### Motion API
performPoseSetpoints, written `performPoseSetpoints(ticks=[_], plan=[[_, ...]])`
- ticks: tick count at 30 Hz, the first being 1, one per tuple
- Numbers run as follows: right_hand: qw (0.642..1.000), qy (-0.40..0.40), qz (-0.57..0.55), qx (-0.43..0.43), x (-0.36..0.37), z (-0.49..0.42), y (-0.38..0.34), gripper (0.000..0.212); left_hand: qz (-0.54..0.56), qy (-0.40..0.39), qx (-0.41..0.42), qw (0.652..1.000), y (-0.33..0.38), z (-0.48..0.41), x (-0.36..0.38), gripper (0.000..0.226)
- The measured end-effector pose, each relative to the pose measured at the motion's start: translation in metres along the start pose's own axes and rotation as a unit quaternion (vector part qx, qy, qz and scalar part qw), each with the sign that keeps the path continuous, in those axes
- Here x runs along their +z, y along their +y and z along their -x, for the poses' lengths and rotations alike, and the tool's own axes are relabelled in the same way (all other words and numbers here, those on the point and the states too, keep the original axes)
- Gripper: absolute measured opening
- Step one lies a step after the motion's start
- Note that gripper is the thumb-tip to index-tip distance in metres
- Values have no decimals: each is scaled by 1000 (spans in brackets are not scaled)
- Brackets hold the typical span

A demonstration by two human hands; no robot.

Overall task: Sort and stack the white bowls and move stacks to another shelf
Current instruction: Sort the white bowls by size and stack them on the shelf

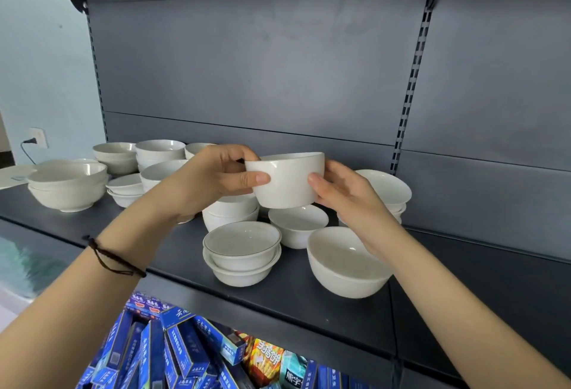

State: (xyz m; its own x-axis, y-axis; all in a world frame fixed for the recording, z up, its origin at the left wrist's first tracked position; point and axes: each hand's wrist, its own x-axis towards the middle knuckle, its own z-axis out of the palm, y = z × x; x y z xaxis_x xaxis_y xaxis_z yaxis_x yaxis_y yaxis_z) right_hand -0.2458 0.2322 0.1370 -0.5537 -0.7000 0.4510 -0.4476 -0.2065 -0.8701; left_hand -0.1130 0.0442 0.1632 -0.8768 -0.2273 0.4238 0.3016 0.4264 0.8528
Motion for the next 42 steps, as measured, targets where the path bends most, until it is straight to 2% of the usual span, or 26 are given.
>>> performPoseSetpoints(ticks=[6, 14, 17, 21, 24, 26, 35, 39, 42], plan=[[1000, -7, -4, 2, 21, -8, 6, 37, 23, 39, 7, 999, -9, 13, -13, 24], [1000, 1, -13, -15, 47, -32, 15, 40, 57, 79, -43, 994, -41, 5, -26, 93], [1000, -6, -14, -21, 59, -47, 19, 41, 35, 41, -33, 998, -53, -3, -35, 81], [1000, -17, 3, -1, 70, -70, 19, 39, 46, 58, -23, 997, -65, -13, -55, 88], [999, -23, 24, 29, 75, -82, 25, 40, 46, 59, -20, 997, -75, -21, -65, 59], [997, -28, 48, 46, 76, -88, 31, 41, 37, 42, -29, 998, -85, -24, -72, 53], [991, -18, 96, 89, 85, -89, 50, 42, 63, 8, -33, 997, -118, -27, -79, 70], [988, -45, 110, 94, 85, -87, 50, 45, 65, 2, -26, 998, -125, -25, -81, 78], [978, -45, 167, 113, 77, -87, 47, 34, 67, 13, -17, 998, -129, -24, -78, 80]])
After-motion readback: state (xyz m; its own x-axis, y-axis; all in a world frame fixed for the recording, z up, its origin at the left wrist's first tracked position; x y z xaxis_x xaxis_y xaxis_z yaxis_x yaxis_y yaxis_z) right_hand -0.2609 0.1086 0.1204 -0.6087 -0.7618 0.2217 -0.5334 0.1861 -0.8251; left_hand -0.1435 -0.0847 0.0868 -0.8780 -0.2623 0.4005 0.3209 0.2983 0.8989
